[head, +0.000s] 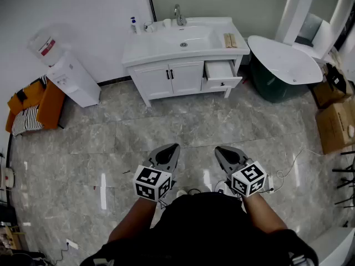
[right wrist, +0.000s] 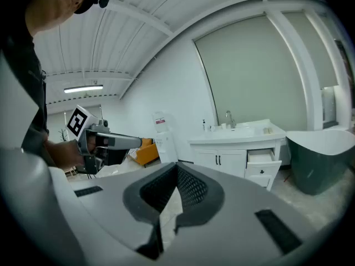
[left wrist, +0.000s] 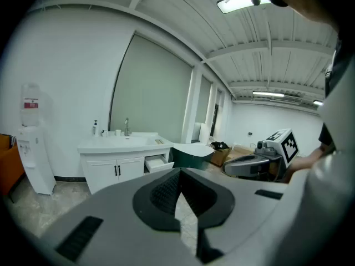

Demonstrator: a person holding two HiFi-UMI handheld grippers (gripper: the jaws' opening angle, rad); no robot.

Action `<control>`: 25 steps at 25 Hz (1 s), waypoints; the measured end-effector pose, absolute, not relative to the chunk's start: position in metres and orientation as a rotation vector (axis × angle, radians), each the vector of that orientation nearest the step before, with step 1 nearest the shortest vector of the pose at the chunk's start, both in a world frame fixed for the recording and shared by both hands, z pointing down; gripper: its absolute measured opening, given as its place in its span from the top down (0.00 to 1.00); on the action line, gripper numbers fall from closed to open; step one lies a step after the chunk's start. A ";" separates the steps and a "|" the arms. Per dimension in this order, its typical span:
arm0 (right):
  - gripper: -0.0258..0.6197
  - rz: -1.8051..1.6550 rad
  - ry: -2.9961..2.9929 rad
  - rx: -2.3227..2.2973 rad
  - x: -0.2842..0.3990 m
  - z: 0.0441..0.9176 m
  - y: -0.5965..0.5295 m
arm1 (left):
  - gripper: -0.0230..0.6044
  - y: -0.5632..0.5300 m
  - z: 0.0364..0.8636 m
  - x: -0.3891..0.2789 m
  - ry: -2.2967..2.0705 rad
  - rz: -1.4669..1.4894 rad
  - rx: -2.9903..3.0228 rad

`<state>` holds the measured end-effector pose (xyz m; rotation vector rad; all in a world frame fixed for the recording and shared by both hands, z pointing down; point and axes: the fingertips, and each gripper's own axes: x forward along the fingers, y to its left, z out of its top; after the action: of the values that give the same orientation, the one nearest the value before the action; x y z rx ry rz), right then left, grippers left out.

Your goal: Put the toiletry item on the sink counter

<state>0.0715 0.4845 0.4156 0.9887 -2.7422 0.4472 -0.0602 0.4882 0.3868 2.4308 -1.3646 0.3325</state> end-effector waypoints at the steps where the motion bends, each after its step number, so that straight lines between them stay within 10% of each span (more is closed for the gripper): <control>1: 0.96 0.447 -2.742 0.986 0.071 0.416 0.485 | 0.97 0.489 0.387 -0.060 -1.363 0.331 2.434; 25: 0.95 0.388 -2.710 0.949 0.014 0.427 0.515 | 0.97 0.516 0.405 -0.102 -1.318 0.368 2.425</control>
<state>0.0140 0.5148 0.4270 0.9490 -2.7099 0.3883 -0.1022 0.5161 0.4045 2.4251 -1.3184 0.3682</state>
